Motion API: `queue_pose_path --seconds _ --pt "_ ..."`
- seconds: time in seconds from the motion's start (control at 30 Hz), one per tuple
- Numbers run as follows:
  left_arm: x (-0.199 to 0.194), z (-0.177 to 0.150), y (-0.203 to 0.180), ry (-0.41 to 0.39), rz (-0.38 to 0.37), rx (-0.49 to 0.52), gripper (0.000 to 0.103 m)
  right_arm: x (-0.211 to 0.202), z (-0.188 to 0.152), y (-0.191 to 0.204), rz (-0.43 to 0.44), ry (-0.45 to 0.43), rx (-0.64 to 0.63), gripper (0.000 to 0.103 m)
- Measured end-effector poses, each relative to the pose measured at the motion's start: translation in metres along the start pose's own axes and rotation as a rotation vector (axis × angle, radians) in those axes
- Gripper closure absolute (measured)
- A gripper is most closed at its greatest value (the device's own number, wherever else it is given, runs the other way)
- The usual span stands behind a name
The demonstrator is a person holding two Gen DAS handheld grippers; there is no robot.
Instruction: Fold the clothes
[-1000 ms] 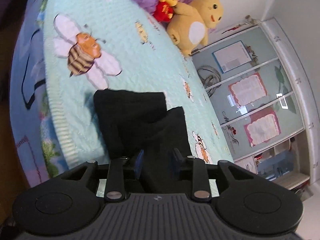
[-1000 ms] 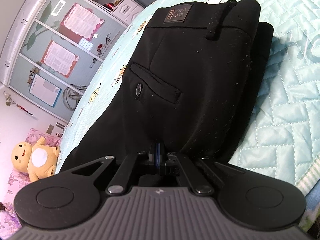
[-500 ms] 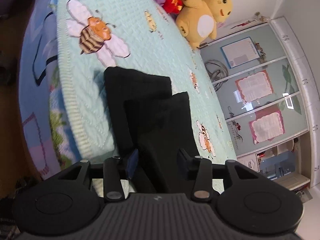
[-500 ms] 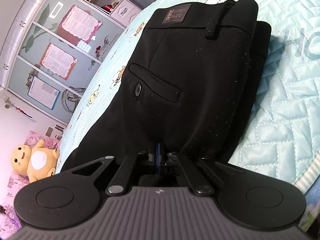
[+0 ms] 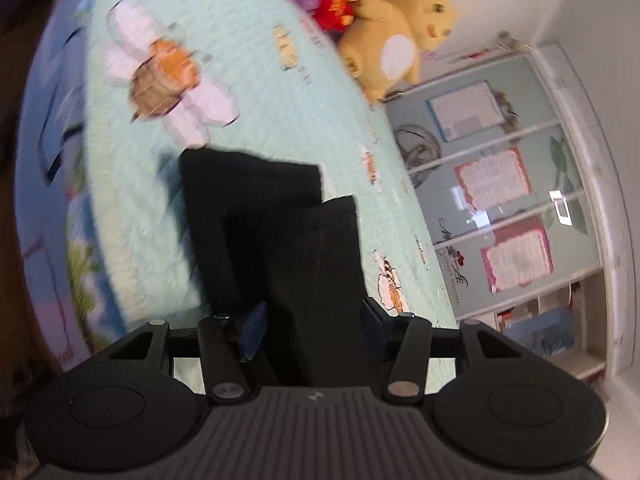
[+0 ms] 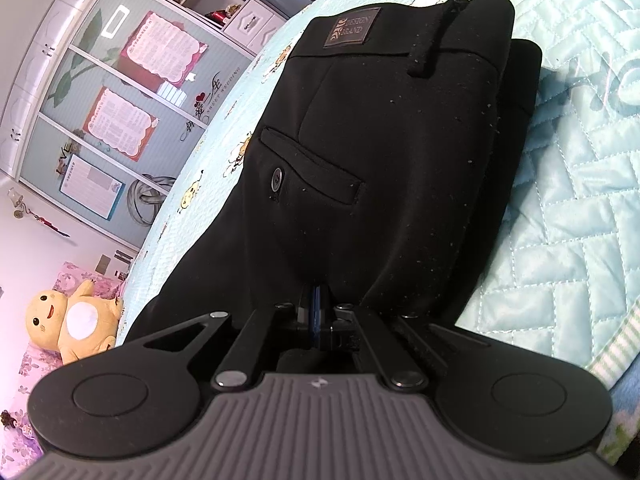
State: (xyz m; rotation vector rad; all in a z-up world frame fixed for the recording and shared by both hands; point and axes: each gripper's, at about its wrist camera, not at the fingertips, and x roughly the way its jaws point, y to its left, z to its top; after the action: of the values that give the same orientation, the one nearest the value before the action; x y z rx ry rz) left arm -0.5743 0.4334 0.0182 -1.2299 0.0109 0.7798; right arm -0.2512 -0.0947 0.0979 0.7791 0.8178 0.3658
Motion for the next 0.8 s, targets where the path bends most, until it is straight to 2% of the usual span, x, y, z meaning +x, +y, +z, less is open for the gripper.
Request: queue_pose_path --seconds 0.1,0.17,0.23,0.33,0.37,0.43,0.53,0.6,0.63,0.7,0.77,0.8 --pt "0.003 0.004 -0.004 -0.047 0.016 0.072 0.050 0.000 0.000 0.001 -0.001 -0.002 -0.004 0.103" --pt "0.014 0.005 -0.004 -0.037 0.044 0.104 0.050 0.001 0.001 0.001 -0.003 -0.002 -0.006 0.103" --pt "0.027 0.007 -0.002 -0.020 0.040 0.102 0.050 0.001 0.001 0.002 -0.006 -0.001 -0.006 0.103" --pt "0.041 0.010 -0.007 -0.036 0.040 0.153 0.051 0.001 0.000 0.004 -0.014 0.001 -0.008 0.103" --pt "0.045 0.012 -0.008 -0.035 0.033 0.162 0.062 0.001 0.000 0.005 -0.017 0.001 -0.008 0.103" --pt "0.046 0.016 -0.012 -0.029 0.020 0.189 0.098 0.000 -0.001 0.007 -0.024 0.002 -0.009 0.103" --pt "0.031 0.028 -0.016 -0.076 -0.009 0.217 0.098 0.000 0.000 0.009 -0.036 0.004 -0.006 0.103" --pt "0.023 0.044 -0.011 -0.122 0.008 0.218 0.098 0.000 -0.001 0.012 -0.044 0.001 -0.012 0.103" --pt "0.024 0.051 -0.005 -0.119 0.035 0.207 0.098 0.001 -0.002 0.014 -0.049 -0.001 -0.017 0.103" --pt "0.033 0.061 0.008 -0.075 0.054 0.207 0.098 0.002 -0.003 0.015 -0.049 -0.001 -0.023 0.103" --pt "0.049 0.061 0.018 0.032 0.042 0.218 0.098 0.002 -0.004 0.015 -0.052 -0.003 -0.032 0.103" --pt "0.050 0.061 0.023 0.039 0.042 0.199 0.098 0.002 -0.004 0.014 -0.052 -0.003 -0.033 0.103"
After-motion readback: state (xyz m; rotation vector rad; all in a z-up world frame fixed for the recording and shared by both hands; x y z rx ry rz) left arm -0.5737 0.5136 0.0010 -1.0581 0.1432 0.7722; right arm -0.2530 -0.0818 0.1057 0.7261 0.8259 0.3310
